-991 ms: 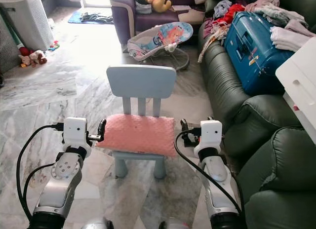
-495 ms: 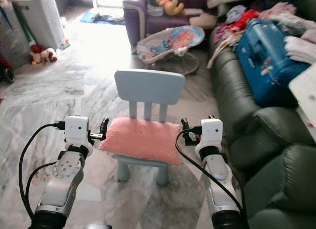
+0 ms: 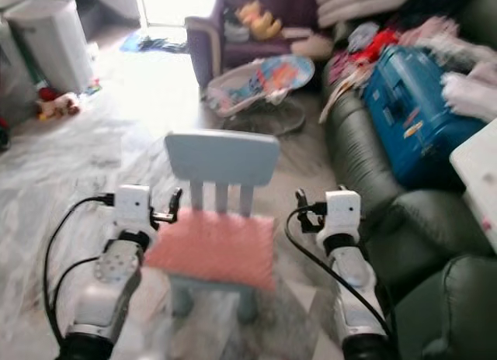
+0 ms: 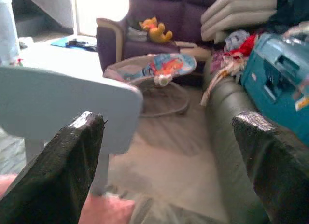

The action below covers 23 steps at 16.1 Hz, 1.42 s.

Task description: Move the pillow to the sofa

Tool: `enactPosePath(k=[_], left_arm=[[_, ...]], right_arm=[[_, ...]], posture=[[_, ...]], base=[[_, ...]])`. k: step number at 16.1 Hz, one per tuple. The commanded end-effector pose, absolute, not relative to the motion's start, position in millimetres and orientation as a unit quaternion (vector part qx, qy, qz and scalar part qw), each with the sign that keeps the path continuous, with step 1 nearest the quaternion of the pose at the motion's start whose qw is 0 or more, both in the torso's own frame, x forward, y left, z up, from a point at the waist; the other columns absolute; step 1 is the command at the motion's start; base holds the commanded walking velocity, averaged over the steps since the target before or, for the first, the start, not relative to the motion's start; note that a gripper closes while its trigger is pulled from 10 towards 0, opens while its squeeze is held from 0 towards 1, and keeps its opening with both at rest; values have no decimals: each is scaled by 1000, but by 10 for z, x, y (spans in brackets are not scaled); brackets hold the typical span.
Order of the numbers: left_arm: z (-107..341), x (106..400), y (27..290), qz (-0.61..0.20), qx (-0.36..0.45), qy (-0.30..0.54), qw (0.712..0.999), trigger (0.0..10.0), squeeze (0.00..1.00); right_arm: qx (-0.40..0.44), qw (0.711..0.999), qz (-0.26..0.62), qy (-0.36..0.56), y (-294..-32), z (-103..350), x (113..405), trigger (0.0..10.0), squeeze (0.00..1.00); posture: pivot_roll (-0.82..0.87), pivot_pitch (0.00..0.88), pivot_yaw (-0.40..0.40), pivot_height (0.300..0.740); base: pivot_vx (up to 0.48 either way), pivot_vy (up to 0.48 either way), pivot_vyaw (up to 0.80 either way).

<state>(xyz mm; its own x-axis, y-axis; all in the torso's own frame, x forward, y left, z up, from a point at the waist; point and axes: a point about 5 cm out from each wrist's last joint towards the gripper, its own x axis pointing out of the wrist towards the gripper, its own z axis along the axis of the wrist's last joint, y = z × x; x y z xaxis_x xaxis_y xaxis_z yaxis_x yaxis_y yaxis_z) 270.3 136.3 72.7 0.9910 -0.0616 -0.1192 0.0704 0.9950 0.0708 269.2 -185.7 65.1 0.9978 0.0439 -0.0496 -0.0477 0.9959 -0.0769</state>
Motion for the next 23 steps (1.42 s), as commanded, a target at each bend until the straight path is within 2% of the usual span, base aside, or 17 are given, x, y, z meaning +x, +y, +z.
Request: enactPosePath(k=[1,6,15,23], left_arm=[[732,2699,1452,-19,43,60,997,10000,0],[717,2695,1455,-16,39,67,997,10000,0],[740,2686,1448,-19,40,58,997,10000,0],[742,2656,1405,-12,38,54,998,10000,0]], right_arm=[[-33,999,36,13,-1761,698,2726,10000,0],[-34,999,35,13,-1769,692,2728,10000,0],[-34,999,34,15,-1771,677,2708,10000,0],[-29,999,29,23,-1782,639,2655,10000,0]], posture=[[16,0,-48,740],[15,0,-48,740],[18,0,-46,740],[25,0,-50,740]], base=[[319,0,0],[270,309,0],[0,460,0],[0,0,0]])
